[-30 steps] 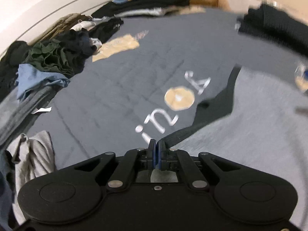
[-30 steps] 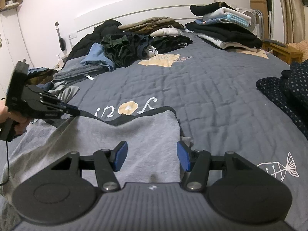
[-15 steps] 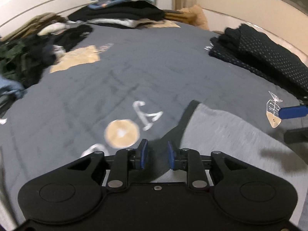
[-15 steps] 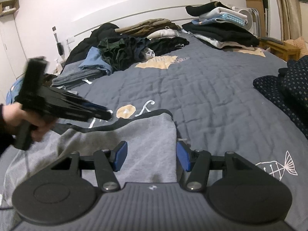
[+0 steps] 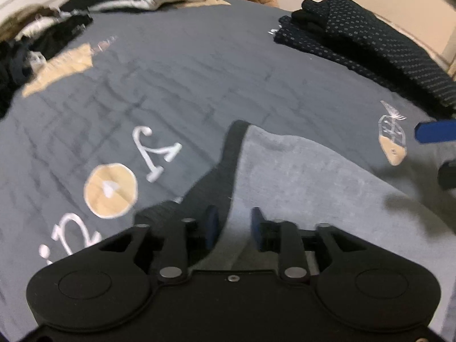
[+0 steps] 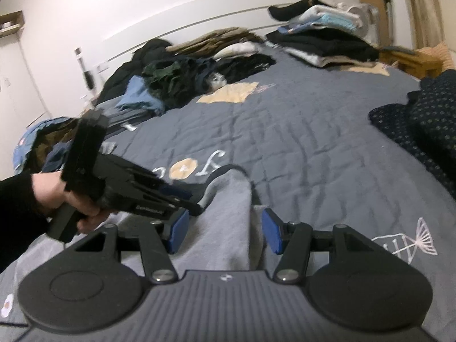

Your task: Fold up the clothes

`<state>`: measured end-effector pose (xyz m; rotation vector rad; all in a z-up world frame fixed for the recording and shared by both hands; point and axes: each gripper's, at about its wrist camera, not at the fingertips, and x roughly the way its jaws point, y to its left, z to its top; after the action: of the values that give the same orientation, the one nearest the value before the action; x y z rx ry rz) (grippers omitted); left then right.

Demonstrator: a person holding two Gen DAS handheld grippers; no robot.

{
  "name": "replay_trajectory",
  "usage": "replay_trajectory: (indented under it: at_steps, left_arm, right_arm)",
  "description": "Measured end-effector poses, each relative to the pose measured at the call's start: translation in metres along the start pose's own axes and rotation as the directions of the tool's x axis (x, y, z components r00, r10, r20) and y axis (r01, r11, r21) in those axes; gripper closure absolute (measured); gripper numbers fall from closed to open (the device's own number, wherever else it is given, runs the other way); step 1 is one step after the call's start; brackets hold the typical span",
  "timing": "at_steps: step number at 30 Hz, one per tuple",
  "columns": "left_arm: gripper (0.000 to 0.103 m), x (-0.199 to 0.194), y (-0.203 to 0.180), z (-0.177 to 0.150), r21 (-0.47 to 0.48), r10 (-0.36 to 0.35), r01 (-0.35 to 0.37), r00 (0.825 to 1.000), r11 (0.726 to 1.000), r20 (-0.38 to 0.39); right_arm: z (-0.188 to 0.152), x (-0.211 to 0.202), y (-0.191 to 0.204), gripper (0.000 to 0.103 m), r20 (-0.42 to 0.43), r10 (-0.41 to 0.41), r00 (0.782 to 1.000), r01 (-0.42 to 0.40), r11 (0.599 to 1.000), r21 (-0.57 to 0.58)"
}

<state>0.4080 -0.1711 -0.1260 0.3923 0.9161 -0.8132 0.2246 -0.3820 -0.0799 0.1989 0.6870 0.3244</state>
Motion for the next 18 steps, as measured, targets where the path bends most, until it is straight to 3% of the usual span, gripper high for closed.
replay_trajectory:
  at_steps: [2, 6, 12, 15, 18]
  left_arm:
    - [0.07, 0.004, -0.003, 0.0, 0.018, 0.031, -0.031, 1.0, 0.999, -0.005]
    - [0.089, 0.003, -0.002, 0.002, -0.004, 0.012, -0.012, 1.0, 1.0, 0.012]
    - [0.091, -0.014, 0.01, 0.007, -0.068, -0.058, 0.062, 0.997, 0.996, 0.059]
    - [0.084, -0.006, 0.014, 0.009, -0.106, -0.084, 0.083, 0.996, 0.991, -0.003]
    - [0.084, -0.002, 0.018, 0.007, -0.137, -0.085, 0.085, 0.996, 0.987, 0.011]
  right_arm:
    - [-0.001, -0.001, 0.004, 0.047, -0.01, 0.03, 0.999, -0.03, 0.999, -0.03]
    - [0.0, -0.005, 0.009, 0.047, -0.042, 0.112, 0.993, -0.114, 0.992, -0.047]
    - [0.001, -0.01, 0.01, 0.047, -0.042, 0.131, 0.99, -0.133, 0.99, -0.055]
    - [0.001, -0.009, 0.008, 0.047, -0.046, 0.131, 0.99, -0.134, 0.99, -0.049]
    - [0.0, -0.01, 0.009, 0.047, -0.055, 0.165, 0.985, -0.168, 0.984, -0.052]
